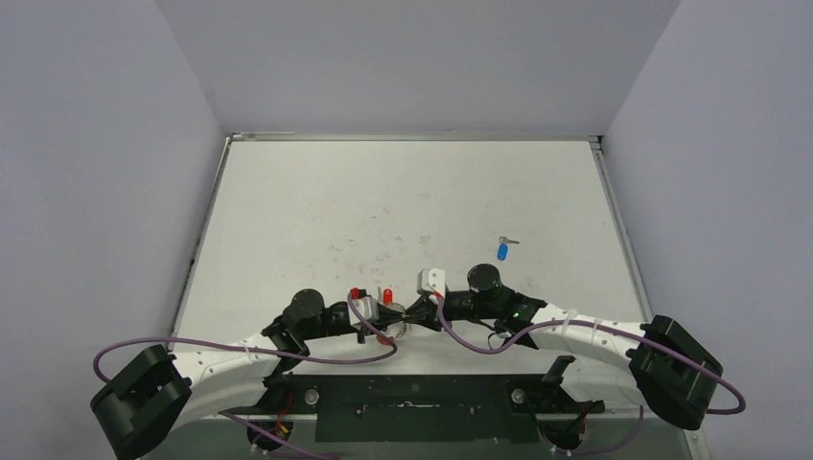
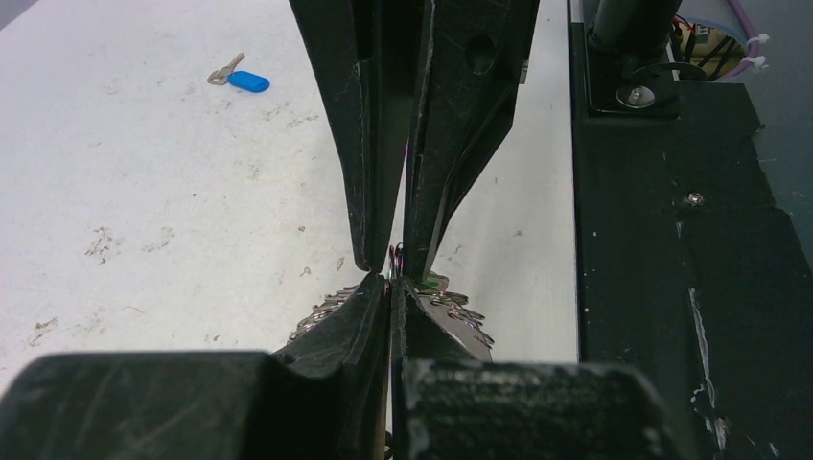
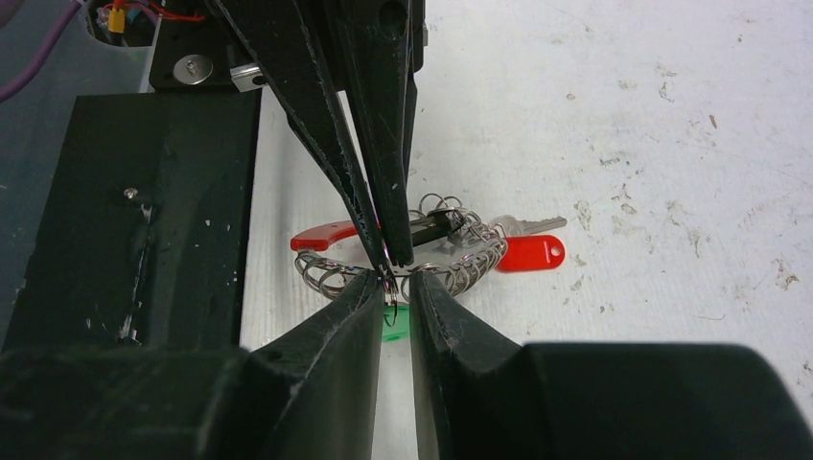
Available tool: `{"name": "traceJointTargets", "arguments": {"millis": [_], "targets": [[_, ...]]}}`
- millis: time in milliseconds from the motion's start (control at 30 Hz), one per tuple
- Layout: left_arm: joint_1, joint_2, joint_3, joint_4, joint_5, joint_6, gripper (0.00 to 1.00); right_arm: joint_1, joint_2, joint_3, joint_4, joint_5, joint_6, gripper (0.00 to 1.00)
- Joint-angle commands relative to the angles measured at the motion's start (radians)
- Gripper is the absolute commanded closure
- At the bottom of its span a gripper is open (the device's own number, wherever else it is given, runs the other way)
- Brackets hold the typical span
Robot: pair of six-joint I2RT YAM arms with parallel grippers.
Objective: Put the keys on the keyring
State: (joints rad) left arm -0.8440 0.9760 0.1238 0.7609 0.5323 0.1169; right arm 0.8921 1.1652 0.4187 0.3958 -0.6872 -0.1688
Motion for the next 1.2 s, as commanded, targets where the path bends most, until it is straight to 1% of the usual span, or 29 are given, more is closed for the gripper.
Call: {"name": "traceJointTargets", "arguments": {"millis": [0, 133, 267, 333, 433, 533, 667, 800, 967, 1167], "targets": [[-0.007, -0.017, 0.008, 0.066, 0.020, 0.009, 1.00, 0.011, 0.008, 0.049, 0.070, -0.037, -0.005, 0.82], [-0.009, -0.017, 0.007, 0.066, 0.020, 0.010, 1.00, 0.011, 0.007, 0.063, 0.048, -0.041, -0.014, 1.00], [-0.009, -0.020, 0.005, 0.061, 0.014, 0.014, 1.00, 0.011, -0.006, 0.090, -0.039, -0.036, -0.044, 1.00], [-0.008, -0.023, 0.007, 0.049, 0.012, 0.019, 0.99, 0.011, -0.020, 0.110, -0.110, -0.026, -0.066, 1.00], [-0.009, -0.037, 0.016, 0.015, 0.009, 0.034, 0.89, 0.012, -0.036, 0.157, -0.246, -0.006, -0.106, 1.00], [-0.008, -0.053, 0.031, -0.053, 0.006, 0.054, 0.78, 0.014, -0.034, 0.228, -0.451, 0.023, -0.152, 1.00], [-0.008, -0.087, 0.056, -0.161, -0.009, 0.091, 0.75, 0.029, 0.014, 0.342, -0.681, 0.093, -0.184, 1.00], [-0.010, -0.123, 0.062, -0.212, -0.026, 0.110, 0.74, 0.060, 0.085, 0.444, -0.845, 0.143, -0.198, 1.00], [-0.010, -0.140, 0.058, -0.214, -0.031, 0.108, 0.74, 0.101, 0.184, 0.543, -0.959, 0.226, -0.192, 1.00], [-0.012, -0.110, 0.059, -0.174, 0.010, 0.093, 0.74, 0.121, 0.228, 0.589, -0.942, 0.224, -0.155, 1.00]]}}
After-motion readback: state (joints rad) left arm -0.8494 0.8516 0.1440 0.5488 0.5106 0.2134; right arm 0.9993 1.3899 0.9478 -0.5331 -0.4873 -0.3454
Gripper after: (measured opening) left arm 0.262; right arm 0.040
